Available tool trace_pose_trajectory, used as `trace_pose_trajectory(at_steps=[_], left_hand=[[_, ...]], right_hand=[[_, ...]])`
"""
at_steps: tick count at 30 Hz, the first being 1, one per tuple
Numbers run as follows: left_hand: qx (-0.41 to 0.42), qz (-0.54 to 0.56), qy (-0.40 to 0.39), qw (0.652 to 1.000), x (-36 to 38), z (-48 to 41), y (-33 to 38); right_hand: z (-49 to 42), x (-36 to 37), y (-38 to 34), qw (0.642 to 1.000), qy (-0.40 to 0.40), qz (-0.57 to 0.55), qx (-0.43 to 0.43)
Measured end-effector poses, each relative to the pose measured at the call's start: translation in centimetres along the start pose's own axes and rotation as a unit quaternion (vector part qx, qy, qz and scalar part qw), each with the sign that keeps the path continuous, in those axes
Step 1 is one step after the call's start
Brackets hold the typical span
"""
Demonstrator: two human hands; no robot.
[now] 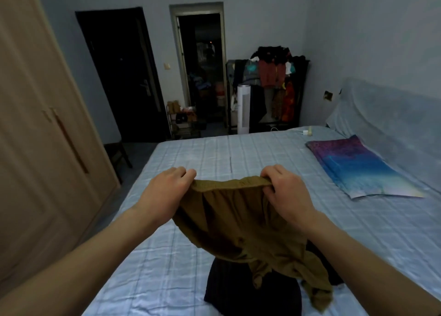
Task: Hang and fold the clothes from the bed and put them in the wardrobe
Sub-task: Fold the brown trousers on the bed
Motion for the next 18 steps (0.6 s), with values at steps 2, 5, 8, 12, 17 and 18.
trace_pose_trajectory(at_steps=[2, 5, 8, 12, 17, 18], left_hand=[[-0.012, -0.006, 0.005, 1.000, -1.0, 1.6, -0.7], [-0.023, -0.007, 0.014, 1.000, -2.6, 4.0, -2.2], [-0.035, 0.001, 0.035, 0.999, -4.4, 6.8, -4.3], [-0.082, 0.003, 0.069, 0.994, -7.1, 11.4, -8.0], [-0.078, 0.049, 0.065, 0.994, -9.6, 19.8, -12.9], [-0.069, 0.053, 0.061, 0.994, -9.8, 21.6, -13.7]], right_hand=[[0.3, -0.3, -1.6, 1.000, -0.013, -0.001, -0.006], [0.6, -0.3, -4.5, 0.999, -0.037, 0.002, -0.017], [0.8, -0.4, -8.5, 0.998, -0.049, 0.018, -0.042], [0.8, 0.0, -15.1, 0.995, -0.047, 0.058, -0.071], [1.0, 1.0, -24.8, 0.992, -0.012, 0.074, -0.101], [1.1, 1.3, -26.6, 0.991, -0.003, 0.076, -0.106]])
Point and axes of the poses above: each hand's wrist, its own z-axis away from the middle knuckle, its own x-axis out of the palm, y = z × x, the point moved 8 cm from there along -z, towards the middle knuckle, and after that the axes turned 6 degrees about x, right-handed, at the moved point
